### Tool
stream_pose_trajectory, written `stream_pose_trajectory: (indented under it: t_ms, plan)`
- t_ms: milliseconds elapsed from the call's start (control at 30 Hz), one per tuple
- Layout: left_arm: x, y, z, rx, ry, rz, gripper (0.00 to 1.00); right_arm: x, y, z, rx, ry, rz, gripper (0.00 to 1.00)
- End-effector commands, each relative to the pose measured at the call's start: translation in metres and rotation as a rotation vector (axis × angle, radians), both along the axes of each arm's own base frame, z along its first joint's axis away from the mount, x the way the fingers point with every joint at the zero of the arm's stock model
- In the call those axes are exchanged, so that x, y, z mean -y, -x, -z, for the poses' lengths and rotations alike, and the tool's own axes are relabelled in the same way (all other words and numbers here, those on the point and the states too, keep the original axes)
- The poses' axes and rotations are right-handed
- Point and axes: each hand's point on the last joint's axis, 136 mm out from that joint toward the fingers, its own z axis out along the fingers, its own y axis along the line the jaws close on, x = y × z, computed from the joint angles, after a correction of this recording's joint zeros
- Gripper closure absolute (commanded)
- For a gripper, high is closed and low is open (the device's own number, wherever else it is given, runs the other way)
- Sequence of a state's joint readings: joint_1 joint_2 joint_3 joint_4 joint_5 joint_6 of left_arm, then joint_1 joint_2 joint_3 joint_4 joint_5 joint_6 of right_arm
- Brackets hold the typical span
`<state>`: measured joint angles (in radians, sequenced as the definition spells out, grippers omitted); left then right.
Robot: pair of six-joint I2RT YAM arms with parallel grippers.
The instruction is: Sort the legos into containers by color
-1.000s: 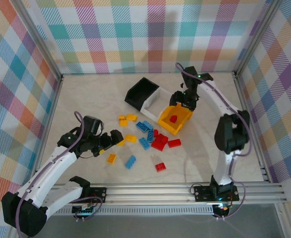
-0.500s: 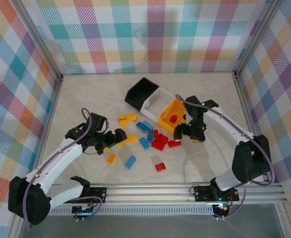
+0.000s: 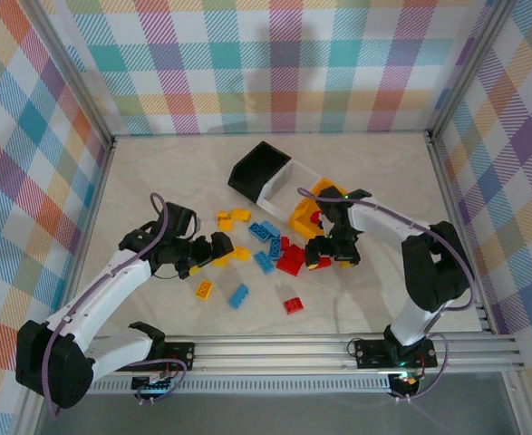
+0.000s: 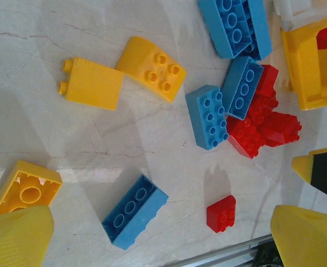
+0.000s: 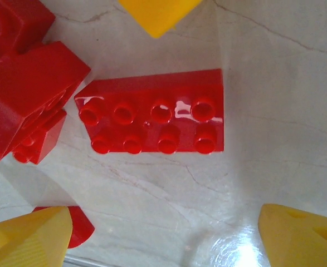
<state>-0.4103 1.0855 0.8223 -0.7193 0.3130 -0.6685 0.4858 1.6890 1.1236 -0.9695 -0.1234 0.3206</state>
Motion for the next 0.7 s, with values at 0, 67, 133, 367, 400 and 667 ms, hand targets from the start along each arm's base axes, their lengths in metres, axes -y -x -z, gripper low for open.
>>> stream_pose_trajectory:
  t_ms: [0, 67, 133, 367, 400, 667]
  plan:
    - [-0.001, 0.003, -0.008, 0.01, -0.008, 0.016, 0.0, -0.006, -0.007, 0.001, 0.01, -0.022, -0.036, 0.13]
    - [-0.002, 0.004, -0.007, 0.007, -0.009, 0.011, 0.0, -0.005, -0.006, 0.004, 0.005, -0.014, -0.044, 0.12]
    - [-0.002, 0.005, -0.006, 0.006, -0.005, 0.002, 0.0, -0.005, -0.006, 0.006, 0.002, -0.012, -0.053, 0.12]
    - [-0.005, 0.008, -0.004, 0.006, 0.001, -0.021, 0.0, -0.007, -0.007, 0.009, 0.004, -0.027, -0.067, 0.12]
    - [-0.006, 0.009, -0.004, 0.007, 0.002, -0.028, 0.0, -0.008, -0.006, 0.008, 0.008, -0.035, -0.072, 0.12]
    - [-0.01, 0.014, -0.002, 0.014, 0.011, -0.063, 0.0, -0.017, -0.006, 0.005, 0.04, -0.085, -0.099, 0.14]
